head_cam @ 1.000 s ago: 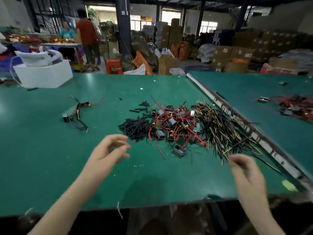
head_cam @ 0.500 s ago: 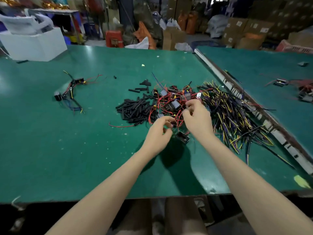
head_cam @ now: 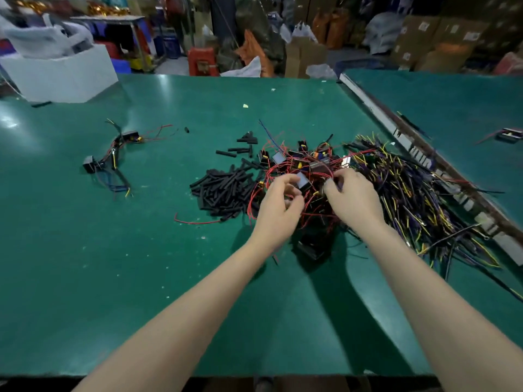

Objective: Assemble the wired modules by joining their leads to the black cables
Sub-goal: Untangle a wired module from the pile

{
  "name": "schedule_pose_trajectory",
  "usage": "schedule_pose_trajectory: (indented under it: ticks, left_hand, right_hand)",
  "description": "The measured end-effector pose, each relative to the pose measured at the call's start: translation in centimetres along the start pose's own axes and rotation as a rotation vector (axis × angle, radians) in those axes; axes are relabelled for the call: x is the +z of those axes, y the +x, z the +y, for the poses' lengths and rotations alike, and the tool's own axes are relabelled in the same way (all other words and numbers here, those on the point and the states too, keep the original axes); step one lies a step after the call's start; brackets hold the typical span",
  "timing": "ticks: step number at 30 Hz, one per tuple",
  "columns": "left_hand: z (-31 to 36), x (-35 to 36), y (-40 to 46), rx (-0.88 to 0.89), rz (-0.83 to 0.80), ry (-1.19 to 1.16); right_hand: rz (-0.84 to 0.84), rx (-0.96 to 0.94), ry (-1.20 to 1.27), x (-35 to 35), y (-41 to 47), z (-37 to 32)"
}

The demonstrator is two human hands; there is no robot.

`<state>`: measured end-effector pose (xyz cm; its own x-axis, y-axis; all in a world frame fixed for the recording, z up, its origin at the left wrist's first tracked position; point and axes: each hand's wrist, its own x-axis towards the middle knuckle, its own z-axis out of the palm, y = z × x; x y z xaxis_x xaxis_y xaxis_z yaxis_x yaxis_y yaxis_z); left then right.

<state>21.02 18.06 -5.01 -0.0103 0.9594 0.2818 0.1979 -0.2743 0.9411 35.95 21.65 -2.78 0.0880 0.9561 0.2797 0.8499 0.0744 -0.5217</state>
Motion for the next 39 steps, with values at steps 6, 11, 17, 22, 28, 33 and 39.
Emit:
schedule_pose_trajectory:
  ticks: [6, 11, 17, 22, 28, 33, 39]
  left_hand:
    - [3.2, 2.0, 2.5, -0.447, -0.008, -0.648]
    - [1.3, 1.5, 1.5, -0.502, -0.006, -0.734]
    - [-2.1, -2.7, 0.9, -0.497, 0.085, -0.845]
    - [-2.0, -2.7, 1.1, -0.448, 0.071, -0.836]
    - [-1.4, -4.1, 0.3, -0.254, 0.02, -0.94]
    - [-0.9, -4.2, -0.2, -0.176, -0.002, -0.985]
    - [-1.0, -3.8, -0.4, -0.082, 0.059, -0.675]
  right_hand:
    - [0.049, -0.082, 0.664, -3.1, -1.8, -1.5]
    - [-0.377, -0.36, 0.036, -1.7, -5.6, -2.3]
    - [-0.332, -0.343, -0.165, 0.6, -7.6, -1.0]
    - [-0.058, -0.294, 0.035, 2.4, -8.9, -0.6]
    - [0.274, -0.34, 0.193, 1.9, -8.7, 0.9]
    - [0.468, -0.248, 0.197, 2.0, -8.5, 1.3]
    - [0.598, -0.225, 0.18, 2.0, -8.1, 2.3]
